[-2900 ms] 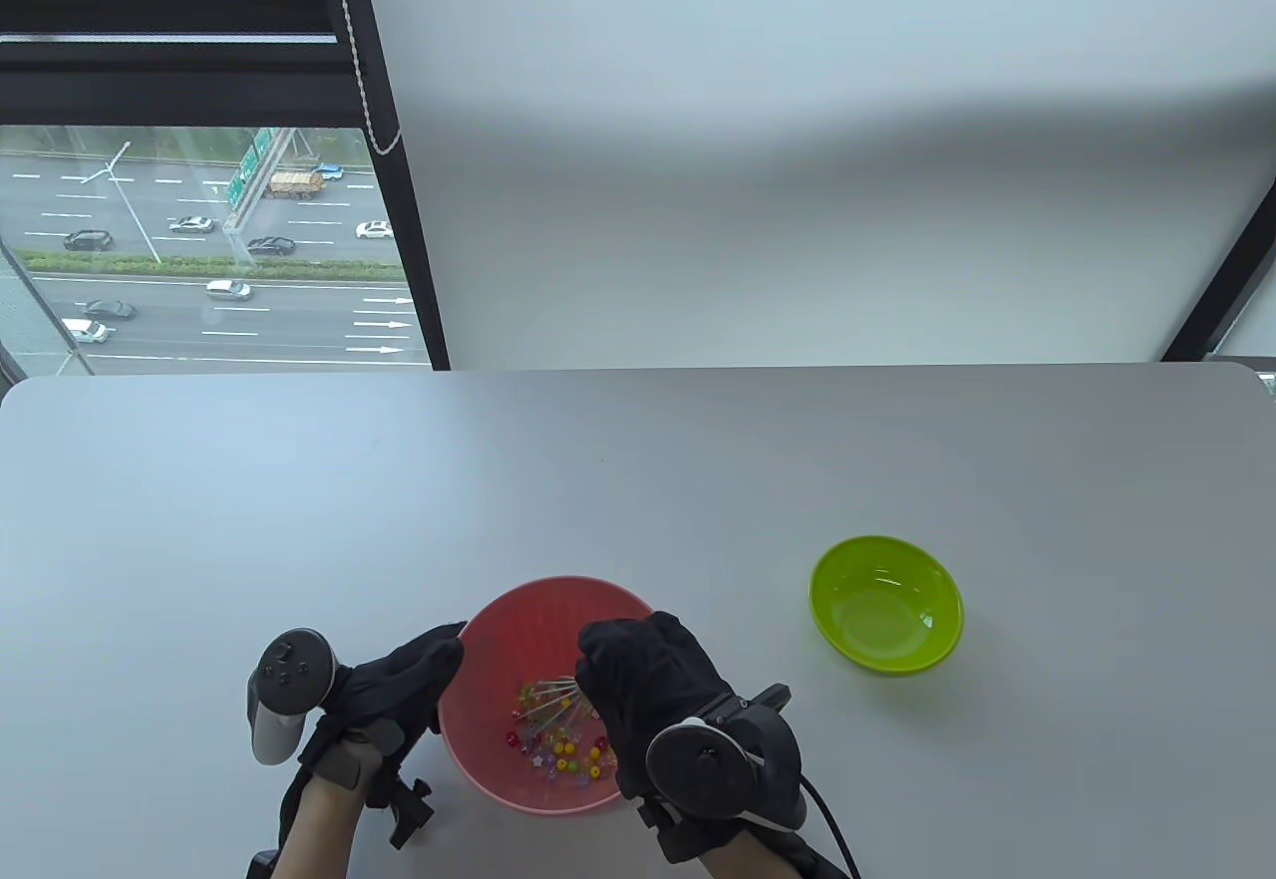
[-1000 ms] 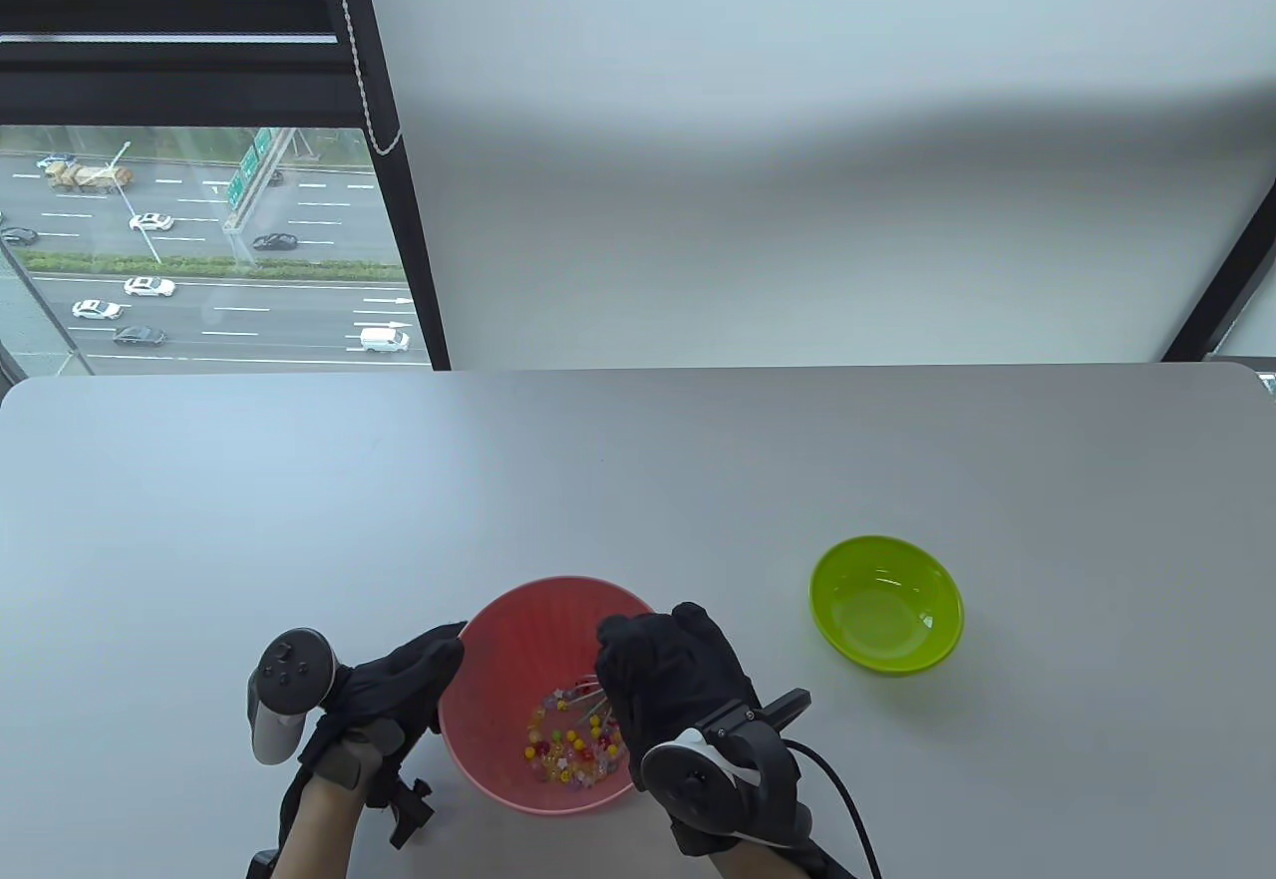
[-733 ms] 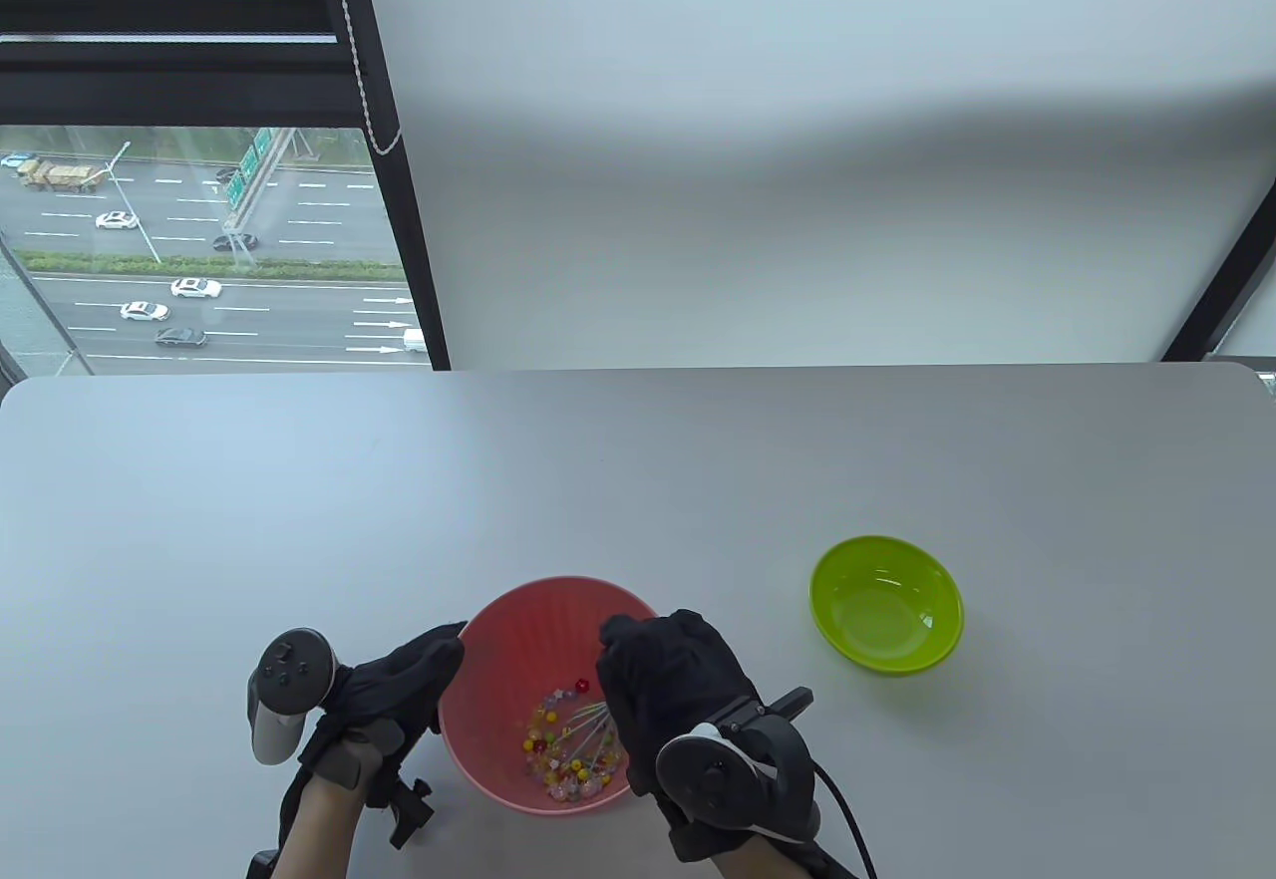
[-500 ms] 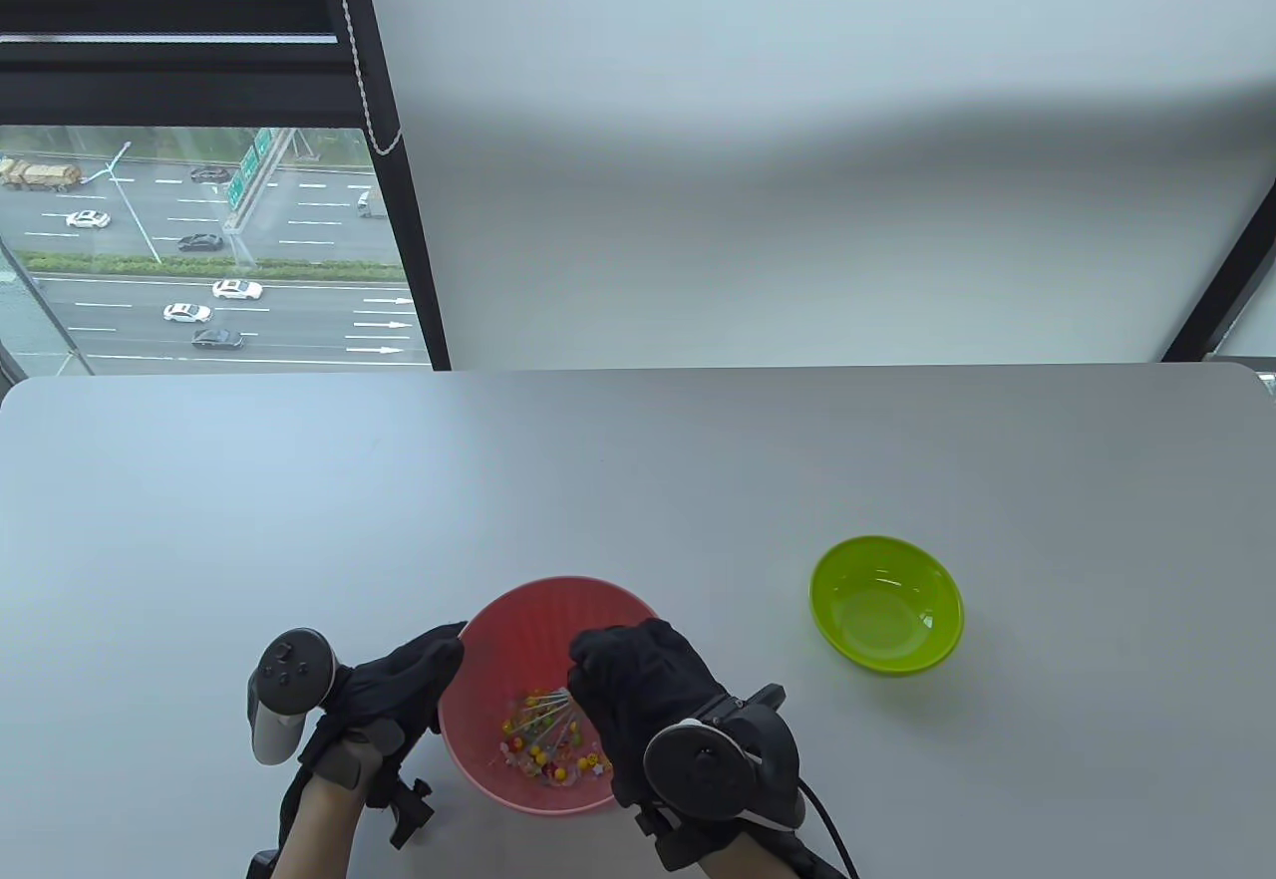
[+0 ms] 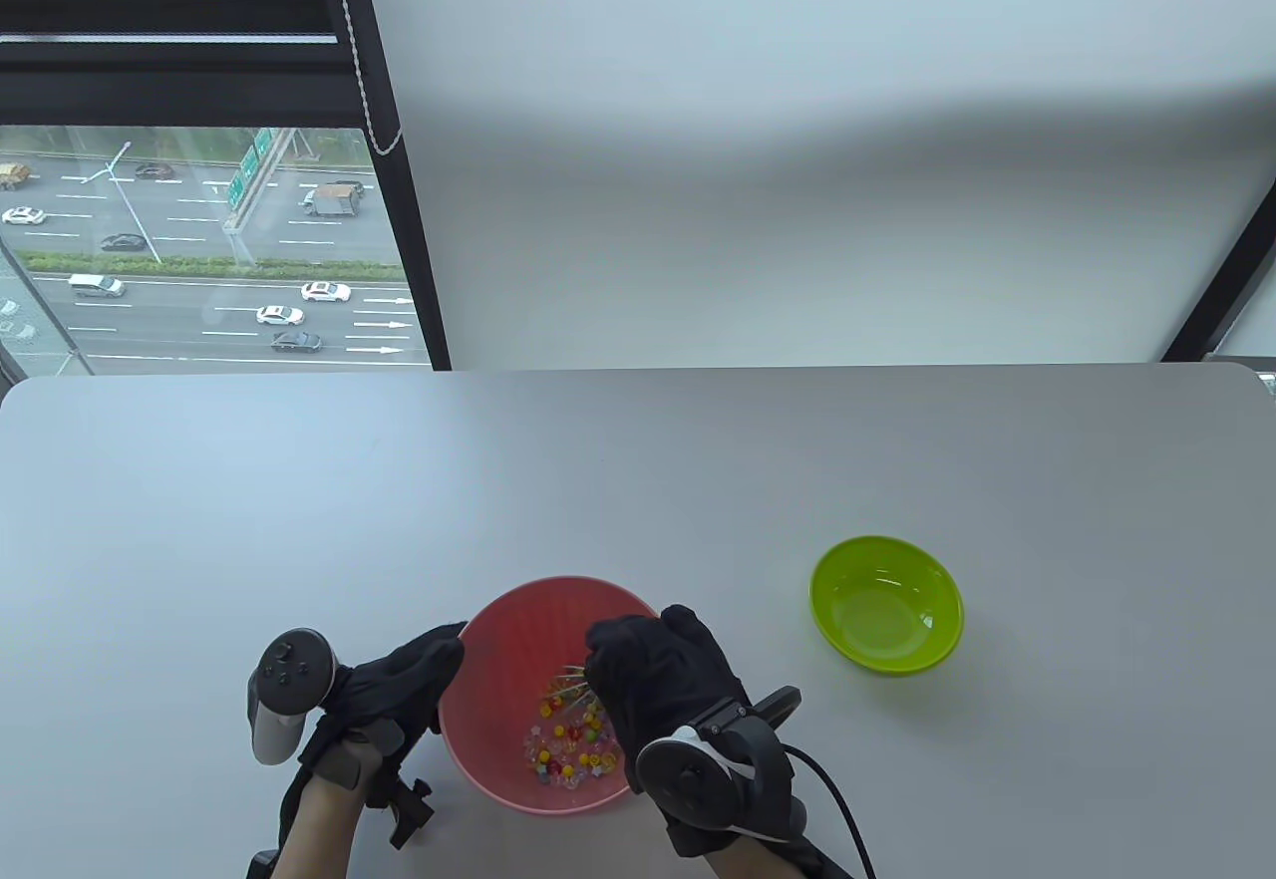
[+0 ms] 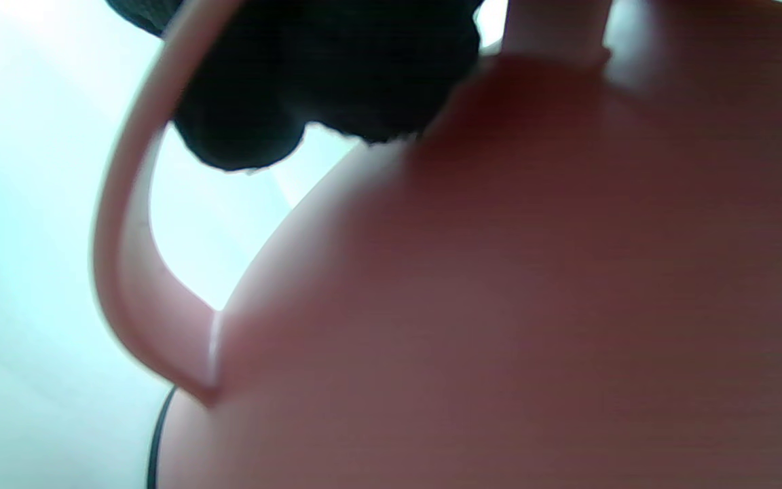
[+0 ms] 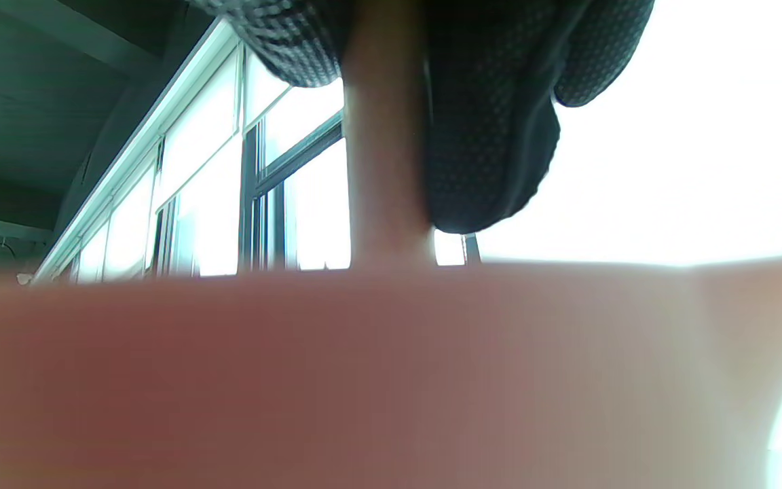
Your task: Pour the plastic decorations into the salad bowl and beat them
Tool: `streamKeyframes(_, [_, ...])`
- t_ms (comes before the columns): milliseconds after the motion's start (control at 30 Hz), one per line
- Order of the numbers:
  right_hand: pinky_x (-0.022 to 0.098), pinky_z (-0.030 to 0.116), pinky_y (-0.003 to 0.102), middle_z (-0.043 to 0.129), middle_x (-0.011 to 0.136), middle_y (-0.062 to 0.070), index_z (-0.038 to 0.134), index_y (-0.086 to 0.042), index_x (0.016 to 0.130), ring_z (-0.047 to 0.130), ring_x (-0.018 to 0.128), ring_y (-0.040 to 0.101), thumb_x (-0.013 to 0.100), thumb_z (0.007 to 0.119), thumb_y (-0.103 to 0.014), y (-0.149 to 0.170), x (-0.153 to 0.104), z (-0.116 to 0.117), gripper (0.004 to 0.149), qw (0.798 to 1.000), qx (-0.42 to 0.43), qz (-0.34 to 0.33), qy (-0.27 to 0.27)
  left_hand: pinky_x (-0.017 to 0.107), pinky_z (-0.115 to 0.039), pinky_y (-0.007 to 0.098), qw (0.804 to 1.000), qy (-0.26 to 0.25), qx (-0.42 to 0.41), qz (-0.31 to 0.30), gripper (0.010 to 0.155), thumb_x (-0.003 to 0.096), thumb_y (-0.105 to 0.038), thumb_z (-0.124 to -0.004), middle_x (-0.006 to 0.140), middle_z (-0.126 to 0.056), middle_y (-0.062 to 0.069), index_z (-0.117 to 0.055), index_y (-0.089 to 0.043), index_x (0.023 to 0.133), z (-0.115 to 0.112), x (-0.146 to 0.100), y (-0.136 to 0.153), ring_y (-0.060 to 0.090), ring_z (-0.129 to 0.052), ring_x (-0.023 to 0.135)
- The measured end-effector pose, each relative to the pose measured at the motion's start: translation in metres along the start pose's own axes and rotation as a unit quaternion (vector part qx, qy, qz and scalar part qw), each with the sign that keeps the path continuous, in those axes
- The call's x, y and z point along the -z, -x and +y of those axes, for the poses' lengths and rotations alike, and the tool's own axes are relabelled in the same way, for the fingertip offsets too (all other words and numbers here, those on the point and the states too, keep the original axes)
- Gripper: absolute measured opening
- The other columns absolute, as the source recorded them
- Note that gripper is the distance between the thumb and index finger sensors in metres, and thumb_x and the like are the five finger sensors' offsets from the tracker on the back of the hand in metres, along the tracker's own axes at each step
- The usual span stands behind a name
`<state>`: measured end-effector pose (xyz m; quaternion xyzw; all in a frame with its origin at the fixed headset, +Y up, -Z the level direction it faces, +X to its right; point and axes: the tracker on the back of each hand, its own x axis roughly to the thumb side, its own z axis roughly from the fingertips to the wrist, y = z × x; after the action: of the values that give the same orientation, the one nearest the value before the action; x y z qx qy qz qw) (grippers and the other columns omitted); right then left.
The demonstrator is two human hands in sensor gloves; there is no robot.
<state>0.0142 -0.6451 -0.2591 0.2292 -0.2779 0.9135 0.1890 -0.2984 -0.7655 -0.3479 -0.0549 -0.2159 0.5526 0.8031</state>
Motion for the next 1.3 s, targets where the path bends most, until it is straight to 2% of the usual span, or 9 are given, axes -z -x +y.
streamKeyframes(333, [0.069,0.067,0.048,0.083,0.081,-0.002,0.062,-0.026,0.095,0.099,0.043,0.019,0.059,0.068,-0.042,0.005,-0.001,-0.008,0.04,1.0,-0.008,0.009,0.024,0.071,-0.057,0.062,1.0,0.0,0.0,0.0,0.078,0.0562,-0.069,-0.058,0.039,-0.094,0.002,-0.075,-0.004,0.096,0.0,0.0,0.0,0.033,-0.095,0.054])
streamKeyframes(500, [0.067,0.07,0.047,0.086,0.075,-0.004,0.061,-0.027,0.096,0.098,0.036,0.016,0.059,0.066,-0.044,0.007,-0.001,-0.01,0.041,0.999,0.038,0.019,0.029,0.071,-0.057,0.062,1.0,0.0,0.0,0.0,0.078,0.0562,-0.069,-0.058,0.039,-0.094,0.002,-0.075,-0.004,0.096,0.0,0.0,0.0,0.033,-0.095,0.054])
streamKeyframes(600, [0.067,0.07,0.047,0.085,0.076,-0.004,0.059,-0.028,0.098,0.098,0.038,0.017,0.059,0.067,-0.045,0.005,-0.001,-0.003,0.044,0.997,0.079,0.021,0.011,0.071,-0.057,0.062,1.0,0.0,0.0,0.0,0.078,0.0561,-0.069,-0.058,0.039,-0.094,0.002,-0.076,-0.004,0.096,0.0,0.0,0.0,0.033,-0.095,0.054])
streamKeyframes(700, [0.069,0.066,0.05,0.083,0.082,-0.002,0.053,-0.028,0.104,0.1,0.048,0.022,0.058,0.072,-0.048,0.0,0.0,0.003,0.054,0.995,0.093,0.015,-0.02,0.071,-0.057,0.061,1.0,0.0,0.0,0.001,0.078,0.0561,-0.069,-0.058,0.039,-0.094,0.002,-0.076,-0.004,0.096,0.0,0.0,0.0,0.033,-0.095,0.054])
streamKeyframes(767, [0.07,0.063,0.052,0.08,0.084,-0.003,0.046,-0.03,0.107,0.099,0.054,0.025,0.057,0.075,-0.05,-0.002,0.0,0.005,0.061,0.998,0.058,0.008,-0.032,0.071,-0.057,0.062,1.0,0.0,0.0,0.0,0.078,0.0562,-0.069,-0.058,0.039,-0.094,0.002,-0.076,-0.004,0.096,0.0,0.0,0.0,0.033,-0.095,0.054])
streamKeyframes(867, [0.071,0.064,0.051,0.083,0.079,-0.007,0.044,-0.031,0.109,0.098,0.052,0.02,0.056,0.075,-0.054,-0.004,0.0,0.0,0.066,0.999,-0.028,-0.001,-0.033,0.071,-0.057,0.062,1.0,0.0,0.0,0.0,0.078,0.0561,-0.069,-0.058,0.039,-0.094,0.002,-0.076,-0.004,0.096,0.0,0.0,0.0,0.033,-0.095,0.054])
streamKeyframes(1033, [0.071,0.062,0.052,0.081,0.081,-0.005,0.046,-0.033,0.108,0.097,0.057,0.021,0.057,0.076,-0.05,-0.008,0.0,0.006,0.062,0.999,-0.023,-0.003,-0.026,0.071,-0.057,0.062,1.0,-0.001,0.0,0.0,0.078,0.0562,-0.069,-0.058,0.039,-0.094,0.002,-0.076,-0.004,0.096,0.0,0.0,0.0,0.033,-0.095,0.054])
streamKeyframes(1167, [0.073,0.059,0.056,0.078,0.086,-0.005,0.044,-0.035,0.108,0.091,0.078,0.027,0.058,0.076,-0.046,-0.013,-0.002,0.006,0.061,0.999,-0.039,-0.003,-0.012,0.071,-0.057,0.062,1.0,-0.001,0.001,0.0,0.078,0.0562,-0.069,-0.058,0.039,-0.094,0.002,-0.076,-0.004,0.096,0.0,0.0,0.0,0.033,-0.095,0.054])
streamKeyframes(1300, [0.074,0.051,0.061,0.078,0.087,-0.005,0.045,-0.034,0.108,0.07,0.094,0.036,0.058,0.077,-0.046,-0.011,-0.002,0.006,0.06,0.999,-0.042,0.003,-0.008,0.071,-0.057,0.062,1.0,0.0,0.0,0.0,0.079,0.0561,-0.069,-0.058,0.039,-0.094,0.002,-0.076,-0.004,0.096,0.0,0.0,0.0,0.033,-0.095,0.054])
